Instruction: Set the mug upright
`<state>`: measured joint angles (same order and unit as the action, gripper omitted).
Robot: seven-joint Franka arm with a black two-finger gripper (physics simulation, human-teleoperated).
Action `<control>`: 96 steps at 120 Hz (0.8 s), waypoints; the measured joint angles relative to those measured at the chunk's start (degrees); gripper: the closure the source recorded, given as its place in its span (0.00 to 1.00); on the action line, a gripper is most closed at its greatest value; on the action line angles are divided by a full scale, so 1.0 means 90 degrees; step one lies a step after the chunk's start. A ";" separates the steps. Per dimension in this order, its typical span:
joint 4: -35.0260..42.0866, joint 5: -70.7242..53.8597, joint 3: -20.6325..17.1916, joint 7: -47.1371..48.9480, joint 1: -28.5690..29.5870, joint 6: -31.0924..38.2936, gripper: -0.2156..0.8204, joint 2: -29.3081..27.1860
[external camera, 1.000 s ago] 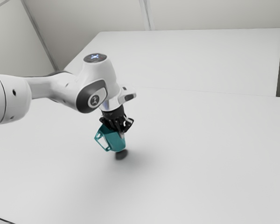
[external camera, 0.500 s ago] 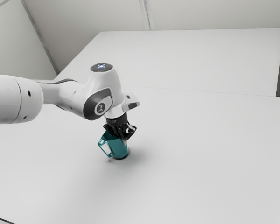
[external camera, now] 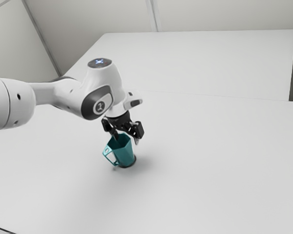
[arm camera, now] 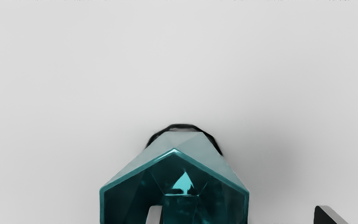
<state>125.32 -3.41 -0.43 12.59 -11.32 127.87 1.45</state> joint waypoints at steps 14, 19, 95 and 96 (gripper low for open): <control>-0.0004 0.0005 -0.0001 -0.0010 -0.0031 -0.0053 0.25 -0.0176; -0.0005 0.0017 -0.0002 -0.0014 -0.0041 -0.0067 0.25 -0.0273; -0.1910 0.0021 0.0024 -0.0255 -0.0025 -0.1674 0.21 -0.0572; -0.1934 0.0021 0.0023 -0.0258 -0.0026 -0.1703 0.21 -0.0572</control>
<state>107.92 -3.22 -0.22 10.27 -11.55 112.54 -3.70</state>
